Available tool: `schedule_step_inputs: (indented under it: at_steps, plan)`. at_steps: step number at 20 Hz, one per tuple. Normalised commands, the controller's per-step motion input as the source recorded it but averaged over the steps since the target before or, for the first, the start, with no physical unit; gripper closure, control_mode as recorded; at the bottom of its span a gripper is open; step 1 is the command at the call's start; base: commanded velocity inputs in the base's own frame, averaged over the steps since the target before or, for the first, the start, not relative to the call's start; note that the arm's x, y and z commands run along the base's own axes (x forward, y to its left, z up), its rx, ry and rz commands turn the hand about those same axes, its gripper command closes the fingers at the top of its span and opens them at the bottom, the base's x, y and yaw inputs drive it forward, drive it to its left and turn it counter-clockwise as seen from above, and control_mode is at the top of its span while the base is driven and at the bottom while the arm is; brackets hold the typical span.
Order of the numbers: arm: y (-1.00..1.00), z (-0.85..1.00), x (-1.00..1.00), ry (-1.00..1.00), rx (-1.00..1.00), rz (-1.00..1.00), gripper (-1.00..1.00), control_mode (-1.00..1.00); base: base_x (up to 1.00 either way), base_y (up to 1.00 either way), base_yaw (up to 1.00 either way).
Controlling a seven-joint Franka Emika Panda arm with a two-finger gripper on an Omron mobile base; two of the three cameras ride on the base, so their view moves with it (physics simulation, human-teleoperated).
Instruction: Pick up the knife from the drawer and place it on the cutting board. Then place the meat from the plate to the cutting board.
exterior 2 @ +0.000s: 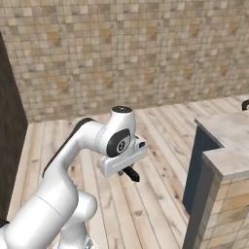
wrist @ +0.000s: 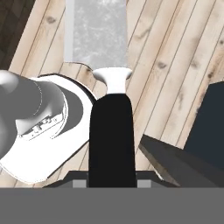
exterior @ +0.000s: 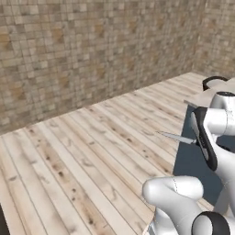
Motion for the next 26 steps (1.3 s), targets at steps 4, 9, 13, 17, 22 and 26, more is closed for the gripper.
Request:
schedule_step_inputs:
  at_steps: [4,9,13,17,22,26]
  plan:
    - [0.00,0.00,0.00,0.00,0.00,0.00,1.00,1.00,0.51,0.04,-0.29]
    - [0.00,0.00,0.00,0.00,0.00,0.00,1.00,1.00,0.50,0.08,-0.32]
    - [0.00,0.00,0.00,0.00,0.00,0.00,1.00,1.00,0.50,0.17,-0.34]
    - [0.00,0.00,0.00,0.00,0.00,0.00,1.00,1.00,0.52,0.31,-0.35]
    - [0.00,0.00,0.00,0.00,0.00,0.00,1.00,1.00,0.55,0.39,-0.35]
    - [0.00,0.00,0.00,0.00,0.00,0.00,1.00,1.00,0.65,0.46,-0.36]
